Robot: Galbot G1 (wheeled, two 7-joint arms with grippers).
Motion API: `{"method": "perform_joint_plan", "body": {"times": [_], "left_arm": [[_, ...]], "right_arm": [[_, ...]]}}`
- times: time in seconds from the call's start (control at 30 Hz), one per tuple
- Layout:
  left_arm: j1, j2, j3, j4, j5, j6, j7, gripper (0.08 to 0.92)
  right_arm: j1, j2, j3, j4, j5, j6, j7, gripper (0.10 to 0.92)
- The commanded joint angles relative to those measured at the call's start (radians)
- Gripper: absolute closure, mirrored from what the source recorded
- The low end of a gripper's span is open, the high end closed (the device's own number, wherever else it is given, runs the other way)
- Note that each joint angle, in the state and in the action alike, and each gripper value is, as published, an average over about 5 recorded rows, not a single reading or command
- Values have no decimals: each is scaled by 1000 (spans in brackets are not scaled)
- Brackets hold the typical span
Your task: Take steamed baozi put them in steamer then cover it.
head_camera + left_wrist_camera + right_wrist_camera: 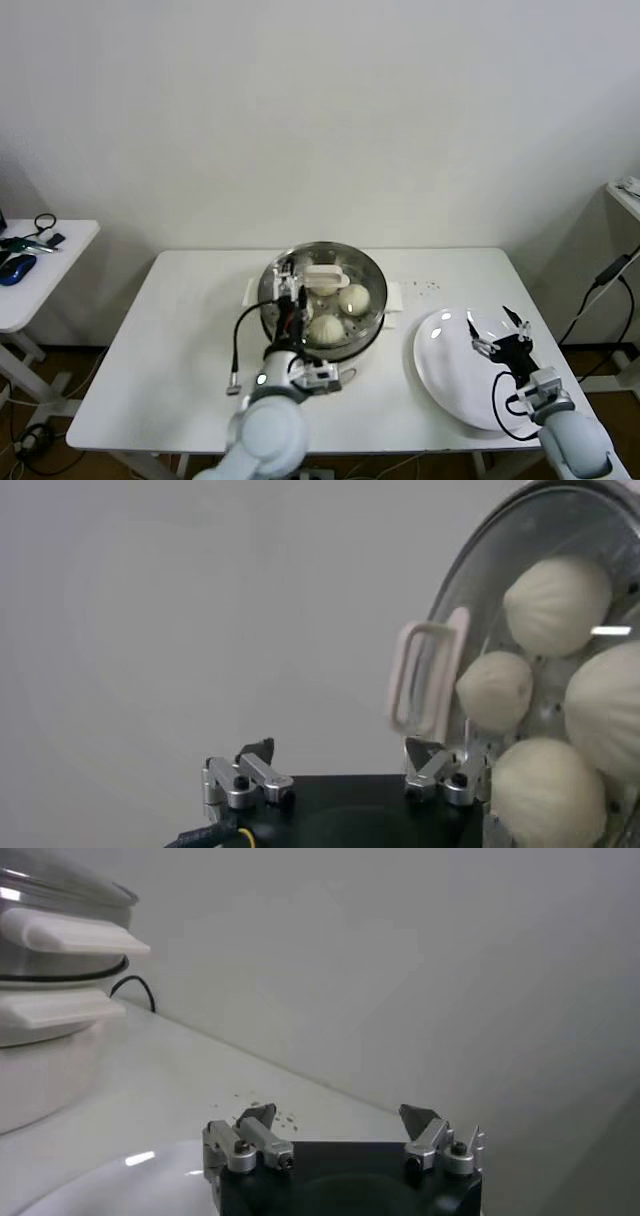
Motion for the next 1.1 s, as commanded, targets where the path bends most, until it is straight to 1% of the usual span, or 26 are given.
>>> {"method": "perform_joint_plan", "body": {"times": [0.03, 0.1, 0.2, 0.3, 0.43, 0.57, 0.7, 0.87, 1.1], "left_arm": [[205, 114, -255, -185, -532, -226, -273, 177], [247, 108, -345, -187, -669, -315, -322, 177], [320, 89, -487, -186, -816, -469, -355, 177], [388, 64, -608, -156, -1006, -606, -380, 177], [440, 13, -741, -78, -1217, -741, -388, 177], [453, -41, -809, -12, -1354, -800, -378, 177], [455, -90, -852, 56, -1368, -841, -351, 177], [472, -100, -868, 113, -1347, -880, -324, 177], [498, -98, -873, 99, -1334, -883, -280, 177]], "right_arm": [[-7, 9, 8, 5, 8, -2, -9, 203], [-11, 14, 12, 7, 9, 1, -15, 203], [-16, 21, 16, 9, 9, 7, -20, 203], [-22, 24, 17, 14, 10, 11, -25, 203], [-35, 32, 22, 27, 10, 24, -41, 203], [-49, 49, 26, 33, 9, 45, -65, 203], [-59, 67, 26, 45, 14, 46, -70, 203], [-64, 71, 23, 54, 26, 44, -70, 203], [-58, 63, 19, 63, 15, 35, -70, 203]]}}
